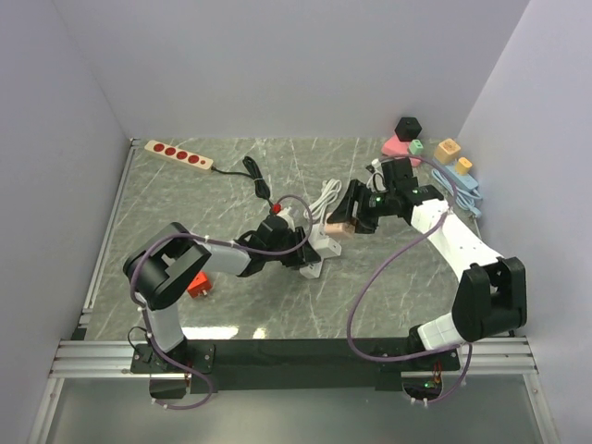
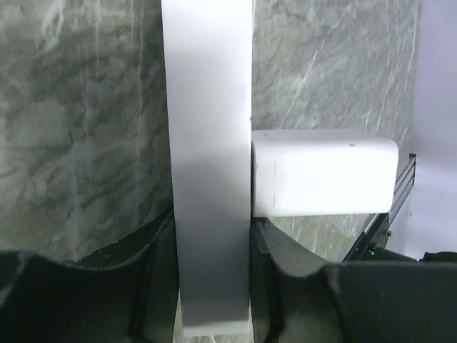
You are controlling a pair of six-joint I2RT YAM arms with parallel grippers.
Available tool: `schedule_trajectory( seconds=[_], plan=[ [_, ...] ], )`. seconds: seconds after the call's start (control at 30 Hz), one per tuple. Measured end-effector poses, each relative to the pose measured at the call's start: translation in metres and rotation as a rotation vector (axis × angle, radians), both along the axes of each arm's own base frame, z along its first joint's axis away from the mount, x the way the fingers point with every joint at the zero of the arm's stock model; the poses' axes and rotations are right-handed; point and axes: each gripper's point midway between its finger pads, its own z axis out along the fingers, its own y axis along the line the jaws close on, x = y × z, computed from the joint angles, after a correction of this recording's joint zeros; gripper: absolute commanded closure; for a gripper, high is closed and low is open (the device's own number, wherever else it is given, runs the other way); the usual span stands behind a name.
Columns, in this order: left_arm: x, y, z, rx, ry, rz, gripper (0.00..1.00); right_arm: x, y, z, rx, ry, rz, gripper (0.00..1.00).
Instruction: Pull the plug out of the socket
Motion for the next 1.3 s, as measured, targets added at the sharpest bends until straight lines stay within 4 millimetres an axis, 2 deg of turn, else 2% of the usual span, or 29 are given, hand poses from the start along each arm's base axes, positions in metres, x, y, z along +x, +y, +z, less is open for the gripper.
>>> schedule_trajectory(
  seconds=[0.13, 0.23, 0.27, 0.3, 0.4, 0.5, 0.57, 0.6, 0.67, 0.83, 0.9, 1.0, 1.07, 1.17, 1.3],
  plan=[
    [0.002, -0.002, 0.001, -0.006, 0.000, 0.003, 1.00, -0.003, 0.001, -0.007, -0.003, 0.029, -0.018, 1.00],
    [0.001, 0.001, 0.004, -0.004, 0.002, 0.008, 0.97, 0.004, 0.000, -0.009, -0.030, 0.030, -0.052, 1.00],
    [-0.001, 0.003, 0.004, -0.001, 0.004, 0.011, 0.87, 0.012, 0.002, -0.007, -0.041, 0.021, -0.061, 1.00],
    [-0.004, 0.007, 0.004, 0.007, 0.008, 0.014, 0.61, 0.023, 0.005, -0.003, -0.051, 0.013, -0.067, 1.00],
    [-0.016, 0.018, 0.004, 0.044, 0.033, 0.014, 0.30, 0.066, 0.025, 0.013, -0.055, -0.052, -0.066, 1.00],
    [-0.025, 0.019, 0.015, 0.047, 0.041, 0.014, 0.23, 0.098, 0.045, 0.016, -0.065, -0.089, -0.053, 1.00],
    [-0.031, 0.023, 0.023, 0.060, 0.043, 0.024, 0.20, 0.108, 0.059, 0.010, -0.081, -0.085, -0.036, 1.00],
    [-0.033, 0.028, 0.028, 0.071, 0.038, 0.042, 0.01, 0.110, 0.067, 0.006, -0.093, -0.081, -0.022, 1.00],
    [-0.036, 0.040, 0.042, 0.085, 0.029, 0.087, 0.01, 0.111, 0.085, 0.000, -0.109, -0.075, 0.014, 1.00],
    [-0.033, 0.088, 0.109, 0.055, -0.070, 0.305, 0.01, 0.098, 0.131, -0.012, -0.124, -0.060, 0.120, 1.00],
    [-0.036, 0.115, 0.137, 0.029, -0.095, 0.415, 0.01, 0.088, 0.150, -0.015, -0.124, -0.054, 0.168, 1.00],
    [-0.044, 0.156, 0.167, 0.000, -0.116, 0.571, 0.01, 0.072, 0.184, -0.026, -0.132, -0.051, 0.242, 1.00],
    [-0.051, 0.181, 0.179, -0.015, -0.126, 0.655, 0.01, 0.056, 0.210, -0.037, -0.136, -0.043, 0.298, 1.00],
    [-0.062, 0.212, 0.189, -0.035, -0.141, 0.747, 0.01, 0.025, 0.252, -0.065, -0.151, -0.010, 0.383, 1.00],
    [-0.073, 0.230, 0.191, -0.043, -0.145, 0.784, 0.01, -0.028, 0.305, -0.102, -0.161, 0.041, 0.501, 0.96]
  ],
)
